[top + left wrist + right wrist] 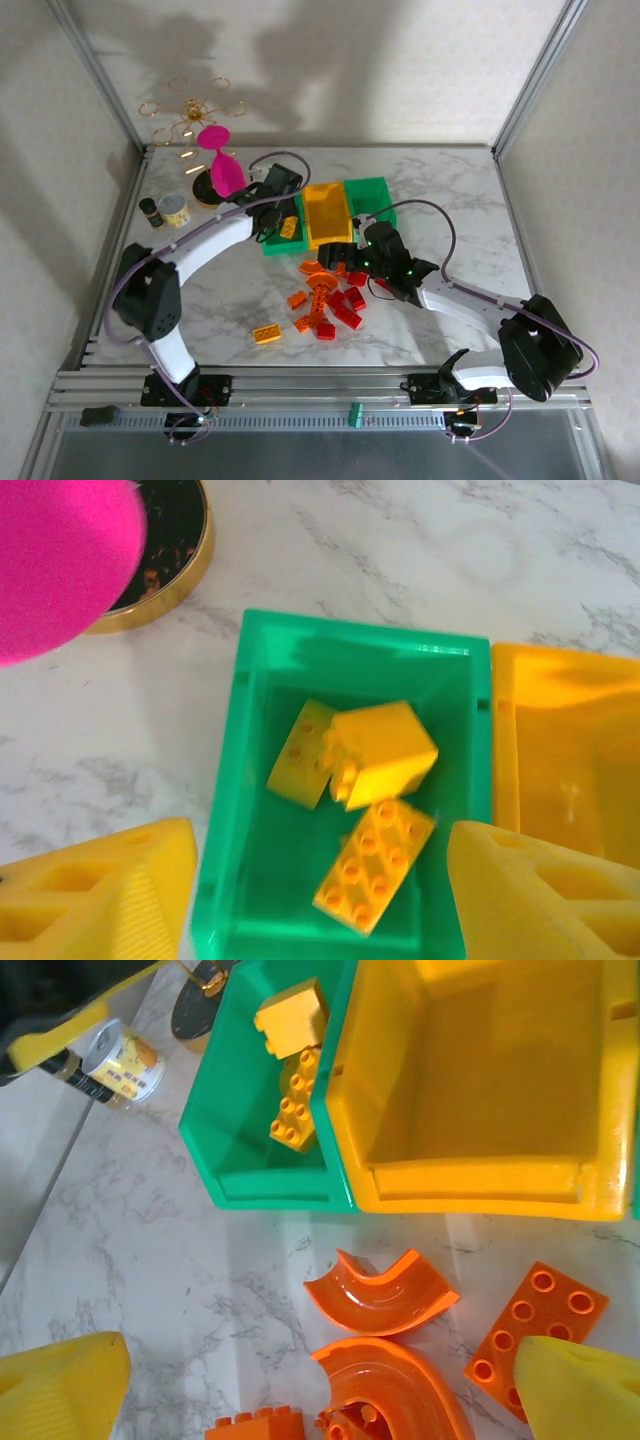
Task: Sort the legos into containers by color
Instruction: Place the lego in the container, then pick up the lego from the middle-left of the table.
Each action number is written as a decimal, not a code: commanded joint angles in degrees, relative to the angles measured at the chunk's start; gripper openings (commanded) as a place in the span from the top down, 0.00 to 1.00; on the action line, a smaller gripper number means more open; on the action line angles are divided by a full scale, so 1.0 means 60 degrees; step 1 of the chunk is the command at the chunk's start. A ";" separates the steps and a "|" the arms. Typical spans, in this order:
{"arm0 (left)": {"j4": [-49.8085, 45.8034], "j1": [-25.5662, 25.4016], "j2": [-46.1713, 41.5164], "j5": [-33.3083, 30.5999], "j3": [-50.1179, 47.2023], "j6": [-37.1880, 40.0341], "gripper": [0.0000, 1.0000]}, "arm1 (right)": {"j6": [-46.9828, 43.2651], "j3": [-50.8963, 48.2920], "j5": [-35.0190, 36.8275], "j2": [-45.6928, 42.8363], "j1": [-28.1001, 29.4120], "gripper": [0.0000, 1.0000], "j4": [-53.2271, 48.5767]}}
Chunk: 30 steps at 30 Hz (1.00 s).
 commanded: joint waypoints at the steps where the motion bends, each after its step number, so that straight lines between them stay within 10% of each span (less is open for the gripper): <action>1: -0.0493 -0.0401 -0.1178 0.0175 -0.1048 -0.0011 0.33 | -0.0654 0.0265 -0.0389 0.0051 0.0343 0.01 -0.0126; 30: -0.1834 -0.4228 -0.4160 0.2514 -0.6679 -0.4972 0.09 | -0.0104 -0.1594 0.0031 0.0045 0.1282 0.01 0.0110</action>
